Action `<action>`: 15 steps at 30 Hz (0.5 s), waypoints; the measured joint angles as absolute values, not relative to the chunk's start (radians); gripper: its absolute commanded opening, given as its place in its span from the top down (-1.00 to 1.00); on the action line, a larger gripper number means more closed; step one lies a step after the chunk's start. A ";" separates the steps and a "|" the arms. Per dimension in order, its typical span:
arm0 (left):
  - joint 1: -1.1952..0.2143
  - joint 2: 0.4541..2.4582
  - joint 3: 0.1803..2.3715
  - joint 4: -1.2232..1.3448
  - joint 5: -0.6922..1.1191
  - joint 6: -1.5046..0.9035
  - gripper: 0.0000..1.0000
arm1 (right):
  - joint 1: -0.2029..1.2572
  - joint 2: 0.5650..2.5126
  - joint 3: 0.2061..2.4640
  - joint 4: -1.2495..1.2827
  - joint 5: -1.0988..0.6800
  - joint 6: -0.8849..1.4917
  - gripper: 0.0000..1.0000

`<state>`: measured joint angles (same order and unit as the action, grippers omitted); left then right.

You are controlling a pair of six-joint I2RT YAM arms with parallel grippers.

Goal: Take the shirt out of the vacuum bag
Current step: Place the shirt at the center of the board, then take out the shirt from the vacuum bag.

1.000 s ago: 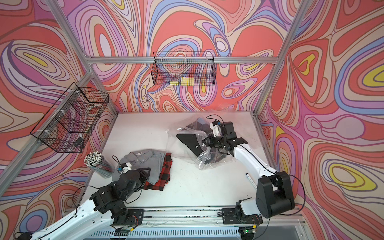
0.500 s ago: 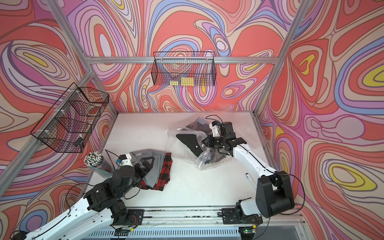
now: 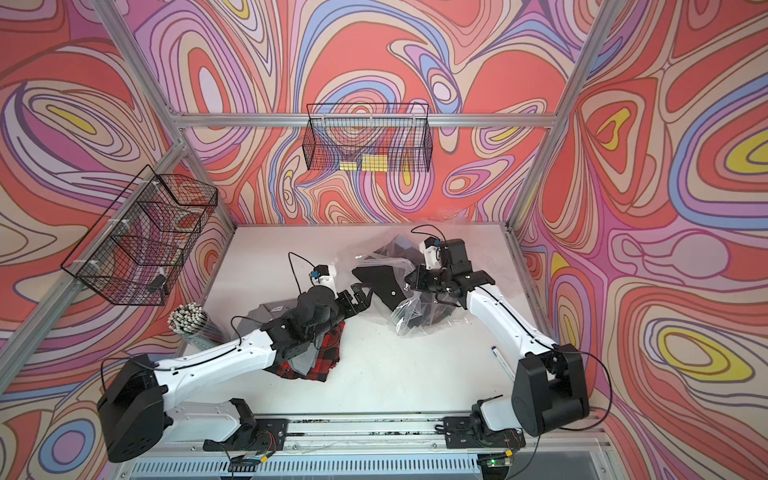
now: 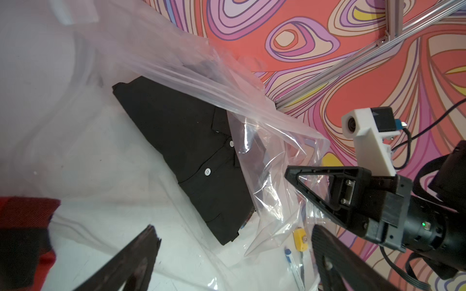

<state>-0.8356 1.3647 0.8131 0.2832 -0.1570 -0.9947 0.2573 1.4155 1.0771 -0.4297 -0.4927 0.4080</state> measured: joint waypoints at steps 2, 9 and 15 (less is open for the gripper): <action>-0.809 1.433 0.816 0.366 -0.124 -1.000 -0.85 | 0.257 1.414 1.077 -0.437 -0.492 0.405 1.00; -0.681 1.701 0.804 0.635 -0.038 -1.108 -0.73 | 0.257 1.380 1.081 -0.468 -0.485 0.393 1.00; -0.664 1.834 0.859 0.710 -0.015 -1.148 -0.73 | 0.258 1.364 1.086 -0.487 -0.481 0.382 1.00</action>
